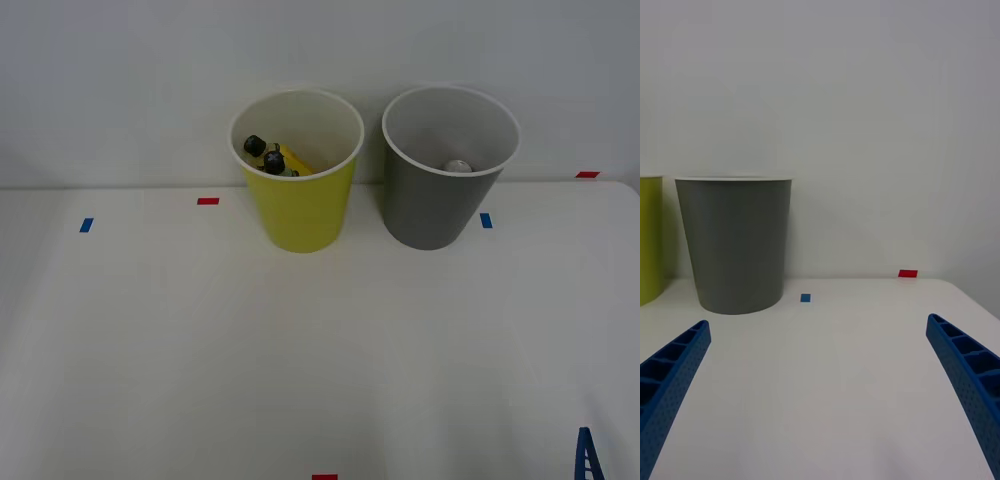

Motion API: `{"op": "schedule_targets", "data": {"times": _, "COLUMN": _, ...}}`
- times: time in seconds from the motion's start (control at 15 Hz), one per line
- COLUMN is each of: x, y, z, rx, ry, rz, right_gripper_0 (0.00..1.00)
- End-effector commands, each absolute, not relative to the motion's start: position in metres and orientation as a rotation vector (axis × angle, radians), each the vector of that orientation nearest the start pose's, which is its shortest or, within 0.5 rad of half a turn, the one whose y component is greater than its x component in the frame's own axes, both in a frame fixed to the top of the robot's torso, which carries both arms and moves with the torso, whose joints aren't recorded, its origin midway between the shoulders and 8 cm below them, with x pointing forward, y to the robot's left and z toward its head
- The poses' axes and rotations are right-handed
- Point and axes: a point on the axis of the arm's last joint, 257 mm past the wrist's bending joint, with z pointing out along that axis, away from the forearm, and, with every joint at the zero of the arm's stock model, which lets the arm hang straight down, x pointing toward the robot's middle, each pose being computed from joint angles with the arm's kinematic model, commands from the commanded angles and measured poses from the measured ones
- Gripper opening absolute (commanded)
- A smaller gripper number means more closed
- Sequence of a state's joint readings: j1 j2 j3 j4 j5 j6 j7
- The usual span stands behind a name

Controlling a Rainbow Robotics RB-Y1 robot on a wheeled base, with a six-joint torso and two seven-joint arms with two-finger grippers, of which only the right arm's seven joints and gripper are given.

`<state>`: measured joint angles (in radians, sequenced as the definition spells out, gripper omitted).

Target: Put cans in the gray bin, plastic bottles in the light green bin

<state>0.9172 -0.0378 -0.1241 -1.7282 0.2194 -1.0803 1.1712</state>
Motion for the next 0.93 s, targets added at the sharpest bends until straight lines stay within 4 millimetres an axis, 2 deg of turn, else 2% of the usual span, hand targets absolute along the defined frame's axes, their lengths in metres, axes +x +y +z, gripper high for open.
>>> {"op": "schedule_targets", "data": {"times": 0.07, "x": 0.2063, "y": -0.3172, "z": -0.2215, "rx": -0.019, "ry": 1.260, "rz": -0.065, "right_gripper_0": 1.00}}
{"op": "schedule_targets", "data": {"times": 0.93, "x": 0.2063, "y": -0.3172, "z": -0.2215, "rx": -0.019, "ry": 1.260, "rz": -0.065, "right_gripper_0": 1.00}}
